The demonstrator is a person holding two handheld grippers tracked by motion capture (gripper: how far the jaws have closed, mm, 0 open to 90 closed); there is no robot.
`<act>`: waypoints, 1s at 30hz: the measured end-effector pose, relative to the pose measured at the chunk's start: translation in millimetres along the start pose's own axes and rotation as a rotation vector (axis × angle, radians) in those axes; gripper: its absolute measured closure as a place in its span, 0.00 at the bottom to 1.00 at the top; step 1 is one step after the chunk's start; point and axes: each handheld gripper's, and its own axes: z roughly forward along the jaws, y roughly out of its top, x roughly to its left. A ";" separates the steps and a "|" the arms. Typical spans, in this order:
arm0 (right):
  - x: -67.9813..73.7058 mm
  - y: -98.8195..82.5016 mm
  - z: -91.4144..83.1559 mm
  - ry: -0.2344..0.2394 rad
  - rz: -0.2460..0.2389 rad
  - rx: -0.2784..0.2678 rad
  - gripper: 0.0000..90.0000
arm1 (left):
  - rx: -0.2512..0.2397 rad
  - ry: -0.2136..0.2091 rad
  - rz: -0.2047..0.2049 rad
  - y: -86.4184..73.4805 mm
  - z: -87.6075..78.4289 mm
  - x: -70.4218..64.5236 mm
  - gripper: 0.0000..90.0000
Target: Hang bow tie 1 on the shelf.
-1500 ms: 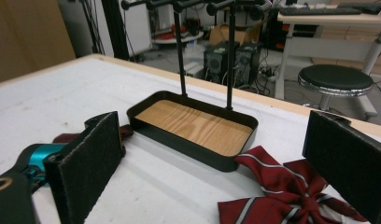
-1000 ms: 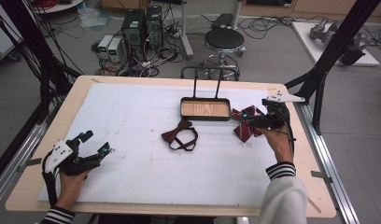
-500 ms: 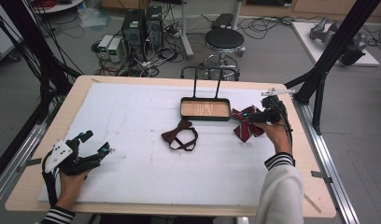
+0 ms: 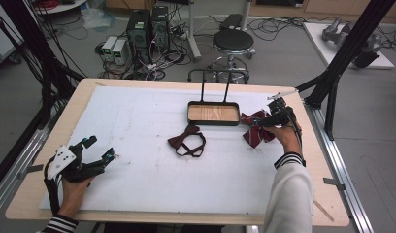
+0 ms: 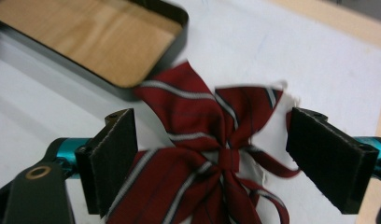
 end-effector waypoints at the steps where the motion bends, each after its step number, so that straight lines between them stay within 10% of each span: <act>1: -1.0 -0.9 2.3 -0.005 0.000 0.022 0.19 | 0.000 -0.001 -0.001 0.0 0.1 -0.1 0.21; 30: -6.9 -5.1 31.3 -0.016 0.006 0.168 0.51 | 0.007 0.004 0.005 0.2 0.7 -0.8 0.21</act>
